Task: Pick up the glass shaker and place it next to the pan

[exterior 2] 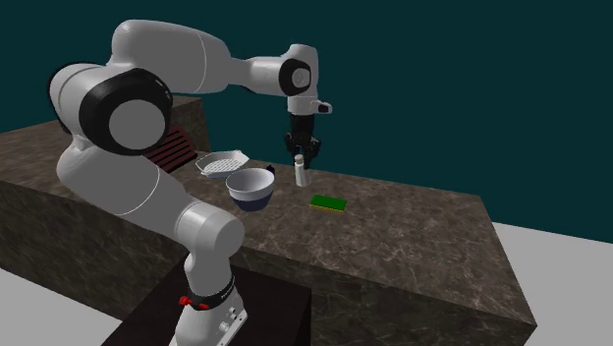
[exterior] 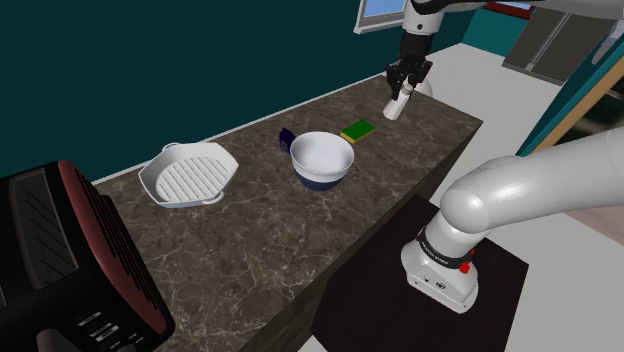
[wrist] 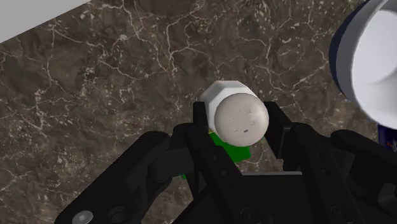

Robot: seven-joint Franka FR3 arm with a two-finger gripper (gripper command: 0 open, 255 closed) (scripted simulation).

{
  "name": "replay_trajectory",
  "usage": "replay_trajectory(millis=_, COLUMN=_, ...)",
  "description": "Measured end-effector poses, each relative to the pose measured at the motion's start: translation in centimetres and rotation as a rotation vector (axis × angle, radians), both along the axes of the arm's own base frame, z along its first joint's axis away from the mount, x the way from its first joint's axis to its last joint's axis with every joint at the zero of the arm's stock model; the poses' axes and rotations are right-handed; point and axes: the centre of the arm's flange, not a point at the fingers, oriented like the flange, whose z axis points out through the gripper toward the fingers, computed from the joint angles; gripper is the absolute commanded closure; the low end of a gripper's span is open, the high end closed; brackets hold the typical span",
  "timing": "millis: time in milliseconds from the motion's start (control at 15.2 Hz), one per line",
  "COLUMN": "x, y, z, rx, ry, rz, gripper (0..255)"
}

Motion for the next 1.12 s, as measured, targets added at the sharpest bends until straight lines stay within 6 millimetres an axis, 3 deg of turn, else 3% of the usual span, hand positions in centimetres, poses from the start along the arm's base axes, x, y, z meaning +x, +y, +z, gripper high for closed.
replay_trajectory(millis=1122, x=3.5, y=22.0, z=0.2, rx=-0.001, ry=0.0, rz=0.0, gripper=255)
